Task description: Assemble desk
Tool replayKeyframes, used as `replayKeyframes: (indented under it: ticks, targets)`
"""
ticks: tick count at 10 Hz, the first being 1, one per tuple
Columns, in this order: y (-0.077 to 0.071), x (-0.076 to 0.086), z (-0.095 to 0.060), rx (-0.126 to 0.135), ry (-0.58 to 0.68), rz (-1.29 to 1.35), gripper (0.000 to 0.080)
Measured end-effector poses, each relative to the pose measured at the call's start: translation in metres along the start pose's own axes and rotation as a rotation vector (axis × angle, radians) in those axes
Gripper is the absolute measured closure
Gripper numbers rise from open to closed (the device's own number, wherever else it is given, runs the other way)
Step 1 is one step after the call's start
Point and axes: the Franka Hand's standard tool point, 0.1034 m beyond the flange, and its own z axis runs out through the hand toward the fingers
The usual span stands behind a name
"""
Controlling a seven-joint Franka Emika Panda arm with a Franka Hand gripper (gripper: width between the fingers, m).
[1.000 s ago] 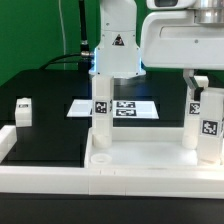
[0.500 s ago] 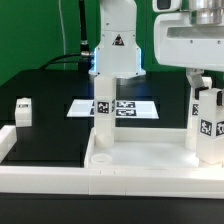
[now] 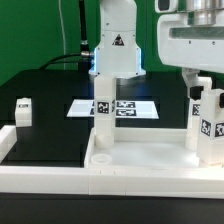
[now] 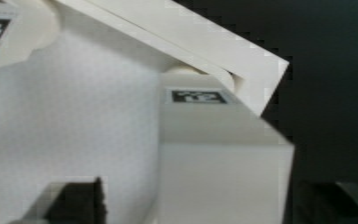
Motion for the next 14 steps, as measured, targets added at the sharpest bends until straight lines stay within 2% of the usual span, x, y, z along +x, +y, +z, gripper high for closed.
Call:
replayKeyframes:
  ticks: [1, 2, 3, 7, 8, 10, 14]
  targets:
    - [0.0, 0.0, 0.001, 0.0, 0.002, -0.01, 0.0174]
    - [-0.001, 0.0, 0.002, 0.007, 0.01, -0.109, 0.0174]
    - [-0.001, 0.003, 0.004, 0.026, 0.028, -0.203, 0.0153]
    - [0.001, 0.003, 0.005, 0.019, 0.032, -0.47, 0.0151]
    - [0.001, 0.003, 0.005, 0.015, 0.035, -0.526, 0.0151]
    - [0.0, -0.002, 0.006, -0.009, 0.053, -0.699, 0.0151]
    - [-0.003, -0.009, 0.007, -0.028, 0.063, -0.936, 0.0151]
